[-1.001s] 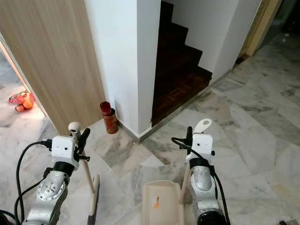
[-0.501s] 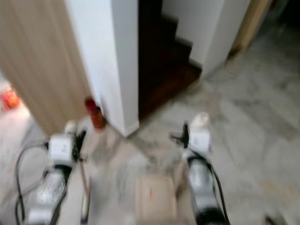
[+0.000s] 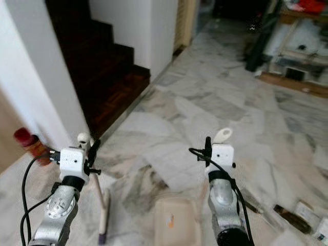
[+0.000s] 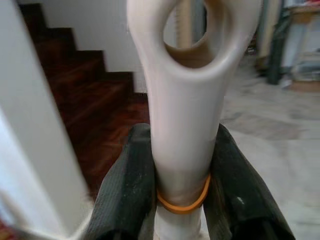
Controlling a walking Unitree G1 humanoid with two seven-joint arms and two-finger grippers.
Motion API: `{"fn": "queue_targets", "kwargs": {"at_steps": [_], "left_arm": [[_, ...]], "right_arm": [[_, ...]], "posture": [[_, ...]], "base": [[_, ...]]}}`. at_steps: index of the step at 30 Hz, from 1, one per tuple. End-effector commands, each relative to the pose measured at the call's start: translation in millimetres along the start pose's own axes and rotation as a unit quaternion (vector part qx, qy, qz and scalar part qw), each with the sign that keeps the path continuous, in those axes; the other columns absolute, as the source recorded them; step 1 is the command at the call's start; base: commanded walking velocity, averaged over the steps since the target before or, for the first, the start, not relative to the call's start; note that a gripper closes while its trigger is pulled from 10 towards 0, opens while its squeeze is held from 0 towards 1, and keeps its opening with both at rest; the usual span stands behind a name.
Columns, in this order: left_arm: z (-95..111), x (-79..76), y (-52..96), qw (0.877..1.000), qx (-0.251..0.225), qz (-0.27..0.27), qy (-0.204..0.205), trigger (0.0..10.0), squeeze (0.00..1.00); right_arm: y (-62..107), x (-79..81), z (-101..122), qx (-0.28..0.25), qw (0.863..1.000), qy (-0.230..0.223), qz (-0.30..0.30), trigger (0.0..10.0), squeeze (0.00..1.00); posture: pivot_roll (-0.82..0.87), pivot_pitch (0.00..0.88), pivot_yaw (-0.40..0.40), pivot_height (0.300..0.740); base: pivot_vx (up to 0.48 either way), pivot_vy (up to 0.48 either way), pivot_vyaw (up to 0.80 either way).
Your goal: Sweep floor
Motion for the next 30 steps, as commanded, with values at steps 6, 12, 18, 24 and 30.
{"fn": "queue_targets", "kwargs": {"at_steps": [6,12,18,24,30], "left_arm": [[7.6,4.8,-2.7,1.0,-0.017,0.002,-0.009,10.0,0.0],[8.2,3.9,-3.4,1.0,-0.018,0.0,-0.01,10.0,0.0],[8.1,3.6,-3.3,1.0,-0.018,-0.001,-0.012,10.0,0.0],[8.0,2.7,-3.6,1.0,-0.018,-0.004,-0.013,10.0,0.0],[8.1,1.7,-4.6,1.0,-0.019,-0.005,-0.012,10.0,0.0]], "right_arm": [[-6.1,3.1,13.3,-0.023,1.0,-0.008,-0.001,10.0,0.0],[-6.5,2.7,13.0,-0.022,1.0,-0.008,-0.002,10.0,0.0],[-6.4,4.6,12.7,-0.021,1.0,-0.01,0.0,10.0,0.0],[-6.6,5.3,12.4,-0.02,1.0,-0.01,0.001,10.0,0.0],[-7.5,5.1,13.4,-0.022,1.0,-0.01,0.001,10.0,0.0]], "posture": [[0.11,0.005,-0.035,0.74],[0.11,0.005,-0.036,0.74],[0.11,0.004,-0.036,0.74],[0.11,0.001,-0.034,0.74],[0.11,0.0,-0.034,0.74]], "base": [[0.0,0.0,-0.78],[0.0,0.0,-0.78],[0.0,0.0,-0.78],[0.0,0.0,-0.78],[0.0,0.0,-0.78]]}}
Point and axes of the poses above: a point about 5 cm out from each wrist's last joint towards the gripper, its own y axis pointing back from the gripper into the wrist, its own z axis along the axis of the wrist's last joint, x = y × z, the point moved 5 cm from there along -y, pointing out of the wrist towards the gripper, and after that the axes turned 4 degrees about -y, right-handed, at the moved point
